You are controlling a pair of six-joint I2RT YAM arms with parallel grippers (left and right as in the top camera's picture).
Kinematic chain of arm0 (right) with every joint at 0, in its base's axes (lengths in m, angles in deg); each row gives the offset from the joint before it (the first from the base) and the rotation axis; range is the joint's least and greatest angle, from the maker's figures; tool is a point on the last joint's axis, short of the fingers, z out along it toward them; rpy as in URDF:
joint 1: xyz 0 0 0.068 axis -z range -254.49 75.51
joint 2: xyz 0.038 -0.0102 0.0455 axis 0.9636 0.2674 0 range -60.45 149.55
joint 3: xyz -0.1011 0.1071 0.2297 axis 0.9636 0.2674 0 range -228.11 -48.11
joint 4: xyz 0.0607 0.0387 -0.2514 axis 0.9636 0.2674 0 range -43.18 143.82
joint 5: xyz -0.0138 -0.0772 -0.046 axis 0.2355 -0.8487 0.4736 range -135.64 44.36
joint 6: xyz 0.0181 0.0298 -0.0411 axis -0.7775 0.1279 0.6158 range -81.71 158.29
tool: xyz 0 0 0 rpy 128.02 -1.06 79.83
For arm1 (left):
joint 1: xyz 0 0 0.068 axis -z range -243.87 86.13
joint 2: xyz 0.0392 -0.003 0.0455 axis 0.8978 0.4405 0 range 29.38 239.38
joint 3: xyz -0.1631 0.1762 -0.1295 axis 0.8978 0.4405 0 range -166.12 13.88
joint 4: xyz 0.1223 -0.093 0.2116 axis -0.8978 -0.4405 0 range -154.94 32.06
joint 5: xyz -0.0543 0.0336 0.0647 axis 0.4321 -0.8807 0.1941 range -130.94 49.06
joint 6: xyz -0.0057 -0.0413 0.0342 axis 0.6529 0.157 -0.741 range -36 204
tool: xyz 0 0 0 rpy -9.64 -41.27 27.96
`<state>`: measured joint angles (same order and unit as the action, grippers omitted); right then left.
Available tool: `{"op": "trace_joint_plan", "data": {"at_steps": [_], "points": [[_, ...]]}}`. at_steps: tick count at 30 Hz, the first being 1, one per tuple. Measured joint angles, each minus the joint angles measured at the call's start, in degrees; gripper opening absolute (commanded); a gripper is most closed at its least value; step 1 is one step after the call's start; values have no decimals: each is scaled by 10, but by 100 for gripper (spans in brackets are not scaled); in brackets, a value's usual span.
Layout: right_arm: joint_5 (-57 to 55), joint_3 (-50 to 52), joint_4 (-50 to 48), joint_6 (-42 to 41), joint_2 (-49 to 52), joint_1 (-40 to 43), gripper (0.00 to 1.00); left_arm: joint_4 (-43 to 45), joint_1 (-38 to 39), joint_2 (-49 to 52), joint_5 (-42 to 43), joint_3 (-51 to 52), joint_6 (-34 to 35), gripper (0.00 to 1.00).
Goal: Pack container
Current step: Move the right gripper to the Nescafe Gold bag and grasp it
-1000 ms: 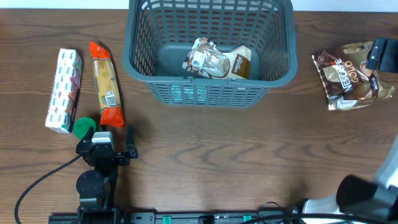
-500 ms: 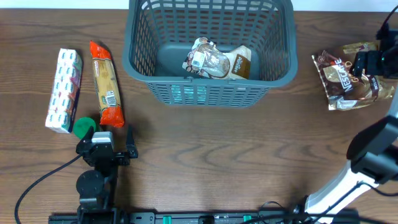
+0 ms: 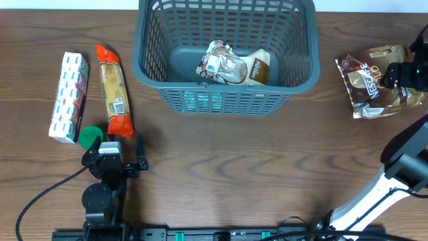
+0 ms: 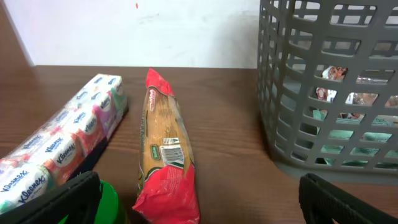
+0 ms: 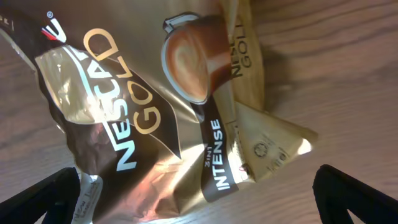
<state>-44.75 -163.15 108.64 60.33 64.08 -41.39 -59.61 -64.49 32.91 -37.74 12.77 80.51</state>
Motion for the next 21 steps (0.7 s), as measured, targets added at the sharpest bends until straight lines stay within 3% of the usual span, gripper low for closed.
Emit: {"op": "trace_joint_plan", "data": {"at_steps": [21], "points": [[43, 0, -41, 49, 75, -14, 99, 0, 0, 0, 0, 0, 0, 99]]}}
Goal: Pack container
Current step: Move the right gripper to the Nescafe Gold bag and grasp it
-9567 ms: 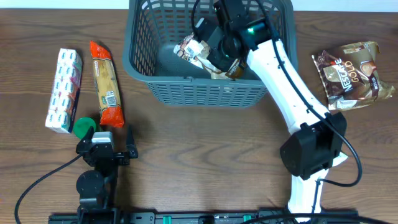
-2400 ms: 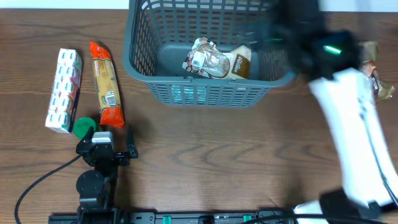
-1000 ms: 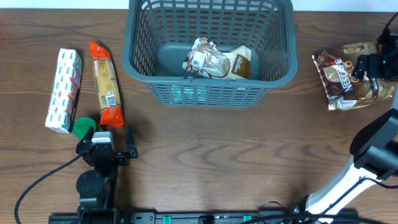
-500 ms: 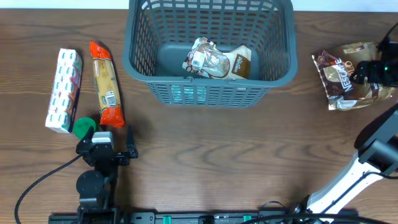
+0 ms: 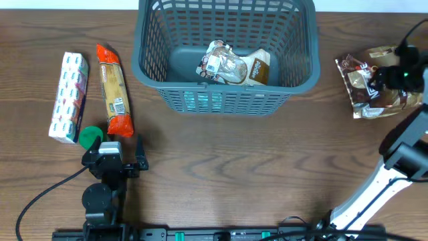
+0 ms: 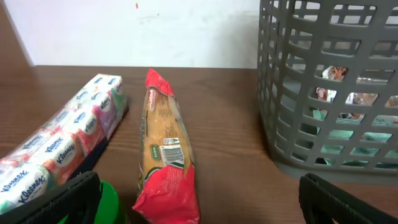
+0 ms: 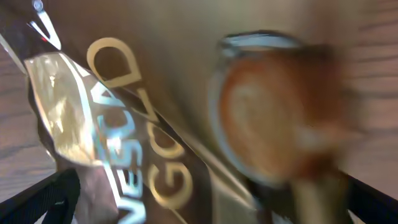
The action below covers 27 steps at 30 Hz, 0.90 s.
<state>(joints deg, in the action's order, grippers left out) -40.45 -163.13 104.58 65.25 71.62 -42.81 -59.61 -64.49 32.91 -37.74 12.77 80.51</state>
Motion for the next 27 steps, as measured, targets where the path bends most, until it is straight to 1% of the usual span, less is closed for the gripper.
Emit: {"op": "trace_joint_plan", "data": {"at_steps": [6, 16, 17, 18, 19, 21, 23, 24, 27], "points": [[-16, -13, 1, 4, 33, -9, 99, 0, 0, 0, 0, 0, 0, 99], [-23, -31, 19, 0, 48, -12, 99, 0, 0, 0, 0, 0, 0, 99], [-23, -31, 20, 0, 48, -12, 95, 0, 0, 0, 0, 0, 0, 99], [-23, -31, 21, 1, 49, -12, 88, 0, 0, 0, 0, 0, 0, 99], [-23, -33, 22, 1, 49, -12, 79, 0, 0, 0, 0, 0, 0, 99], [-21, -35, 25, 2, 51, -12, 33, 0, 0, 0, 0, 0, 0, 99], [-16, -38, 28, 2, 51, -12, 17, 0, 0, 0, 0, 0, 0, 98], [-14, -39, 28, 3, 51, -12, 2, 0, 0, 0, 0, 0, 0, 99], [-9, -44, 33, 3, 49, -12, 1, 0, 0, 0, 0, 0, 0, 99]]}}
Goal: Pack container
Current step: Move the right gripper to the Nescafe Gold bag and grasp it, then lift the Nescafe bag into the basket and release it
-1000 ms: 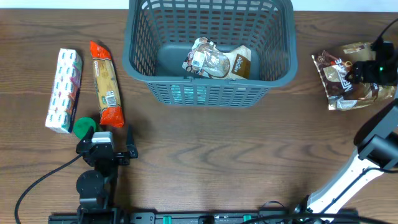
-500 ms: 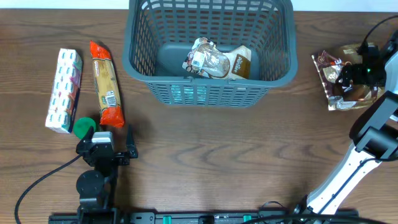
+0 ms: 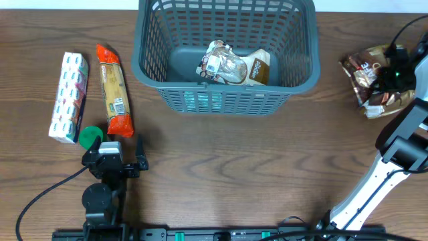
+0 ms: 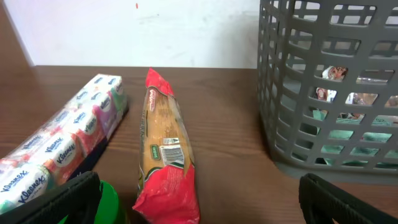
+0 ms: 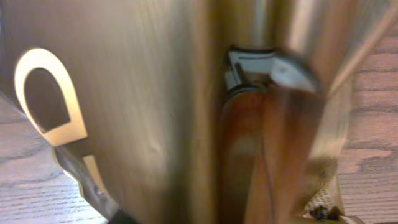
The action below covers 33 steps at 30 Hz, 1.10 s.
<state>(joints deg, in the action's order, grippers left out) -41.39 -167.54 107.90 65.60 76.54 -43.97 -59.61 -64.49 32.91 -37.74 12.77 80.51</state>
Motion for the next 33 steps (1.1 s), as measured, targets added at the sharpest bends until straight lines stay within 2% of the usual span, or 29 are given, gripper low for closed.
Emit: {"op": "trace_joint_plan", "data": {"at_steps": [20, 27, 33], "points": [[83, 15, 28, -14, -17, 0, 1, 0, 0, 0, 0, 0, 0, 99], [104, 47, 19, -63, -53, -13, 1, 0, 0, 0, 0, 0, 0, 99], [119, 62, 17, -93, -130, -24, 1, 0, 0, 0, 0, 0, 0, 99]]}}
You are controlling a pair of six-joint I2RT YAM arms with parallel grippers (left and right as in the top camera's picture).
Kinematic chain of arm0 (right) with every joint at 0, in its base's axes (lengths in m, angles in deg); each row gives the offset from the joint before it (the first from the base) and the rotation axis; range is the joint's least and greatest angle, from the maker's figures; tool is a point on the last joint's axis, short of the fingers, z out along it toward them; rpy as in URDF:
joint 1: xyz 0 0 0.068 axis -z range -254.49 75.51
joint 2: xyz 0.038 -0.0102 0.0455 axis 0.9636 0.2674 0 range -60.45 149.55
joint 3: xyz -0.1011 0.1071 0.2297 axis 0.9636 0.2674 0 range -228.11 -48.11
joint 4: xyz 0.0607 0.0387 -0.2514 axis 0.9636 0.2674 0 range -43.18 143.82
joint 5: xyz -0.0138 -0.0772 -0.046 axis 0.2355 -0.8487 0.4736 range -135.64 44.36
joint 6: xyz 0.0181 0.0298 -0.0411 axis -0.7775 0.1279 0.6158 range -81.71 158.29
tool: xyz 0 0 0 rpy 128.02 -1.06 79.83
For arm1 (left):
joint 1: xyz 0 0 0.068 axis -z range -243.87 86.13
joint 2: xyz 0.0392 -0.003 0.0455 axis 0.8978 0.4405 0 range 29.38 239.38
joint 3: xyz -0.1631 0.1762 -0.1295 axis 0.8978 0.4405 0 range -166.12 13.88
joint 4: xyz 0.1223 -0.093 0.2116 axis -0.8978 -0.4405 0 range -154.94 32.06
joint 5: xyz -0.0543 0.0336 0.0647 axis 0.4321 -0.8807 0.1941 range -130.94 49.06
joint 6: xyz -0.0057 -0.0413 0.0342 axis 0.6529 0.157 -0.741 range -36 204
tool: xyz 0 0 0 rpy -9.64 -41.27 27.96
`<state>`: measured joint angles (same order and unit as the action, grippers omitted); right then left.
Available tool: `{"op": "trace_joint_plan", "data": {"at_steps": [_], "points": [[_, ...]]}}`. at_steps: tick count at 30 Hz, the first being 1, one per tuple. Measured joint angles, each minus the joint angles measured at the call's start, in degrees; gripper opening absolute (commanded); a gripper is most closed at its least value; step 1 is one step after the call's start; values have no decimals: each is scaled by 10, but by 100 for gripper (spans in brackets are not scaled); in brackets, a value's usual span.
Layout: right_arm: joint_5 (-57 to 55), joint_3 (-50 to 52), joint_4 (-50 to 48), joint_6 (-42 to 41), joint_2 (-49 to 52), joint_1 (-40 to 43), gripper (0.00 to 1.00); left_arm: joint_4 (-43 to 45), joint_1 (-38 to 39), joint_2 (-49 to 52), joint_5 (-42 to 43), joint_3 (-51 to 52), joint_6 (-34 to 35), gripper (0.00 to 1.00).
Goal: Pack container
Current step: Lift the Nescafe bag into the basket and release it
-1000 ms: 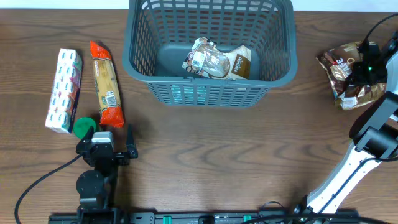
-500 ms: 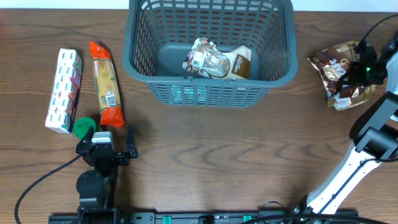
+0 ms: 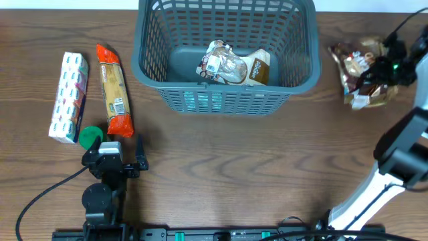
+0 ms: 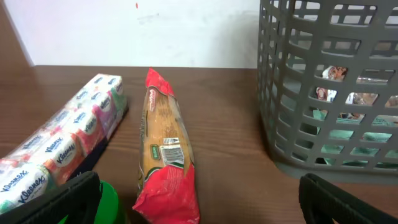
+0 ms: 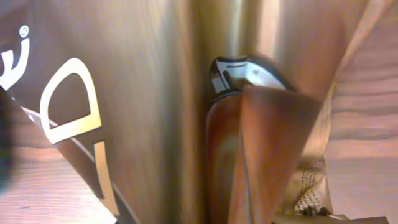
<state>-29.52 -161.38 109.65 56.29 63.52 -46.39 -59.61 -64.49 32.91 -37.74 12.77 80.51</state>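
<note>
A gold-brown Nescafé coffee pouch (image 3: 358,67) hangs creased to the right of the grey basket (image 3: 144,63), and my right gripper (image 3: 384,69) is shut on it. In the right wrist view the folded pouch (image 5: 143,112) fills the frame and hides the fingers. Inside the basket lies a brown-and-white snack bag (image 3: 234,63). A pasta packet with red ends (image 3: 114,90) (image 4: 163,158) and a Kleenex tissue pack (image 3: 69,97) (image 4: 62,146) lie left of the basket. My left gripper (image 3: 114,146) (image 4: 199,202) rests open just short of the pasta packet, holding nothing.
A green round object (image 3: 89,137) (image 4: 109,205) sits by the left gripper's left finger. The basket wall (image 4: 323,93) stands to the right of the left gripper. A black cable (image 3: 40,194) runs along the table's front left.
The right gripper and the creased pouch have shifted left, nearer the basket, and slightly towards the back. The left arm and the other things have not moved.
The right gripper stood open above the flat pouch on the table. It was then closer over the pouch, then shut on it with the pouch folded. Now the pouch is held nearer the basket. The left arm stayed still throughout.
</note>
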Motion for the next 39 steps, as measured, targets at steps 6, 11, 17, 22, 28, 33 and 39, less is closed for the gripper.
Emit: {"op": "trace_joint_plan", "data": {"at_steps": [6, 11, 17, 22, 28, 33, 39], "points": [[2, 0, -12, -24, -130, -5, 1, 0, 0, 0, 0, 0, 0, 99], [2, 0, -25, -33, -228, -37, 1, 0, 0, 0, 0, 0, 0, 99], [4, 0, -50, -35, -321, -128, 1, 0, 0, 0, 0, 0, 0, 98], [8, 0, -97, -33, -383, -242, 1, 0, 0, 0, 0, 0, 0, 99], [12, 0, -130, -25, -414, -355, 1, 0, 0, 0, 0, 0, 0, 99], [4, 0, -129, -13, -390, -398, 1, 0, 0, 0, 0, 0, 0, 99], [-7, 0, -116, -8, -308, -416, 1, 0, 0, 0, 0, 0, 0, 99]]}}
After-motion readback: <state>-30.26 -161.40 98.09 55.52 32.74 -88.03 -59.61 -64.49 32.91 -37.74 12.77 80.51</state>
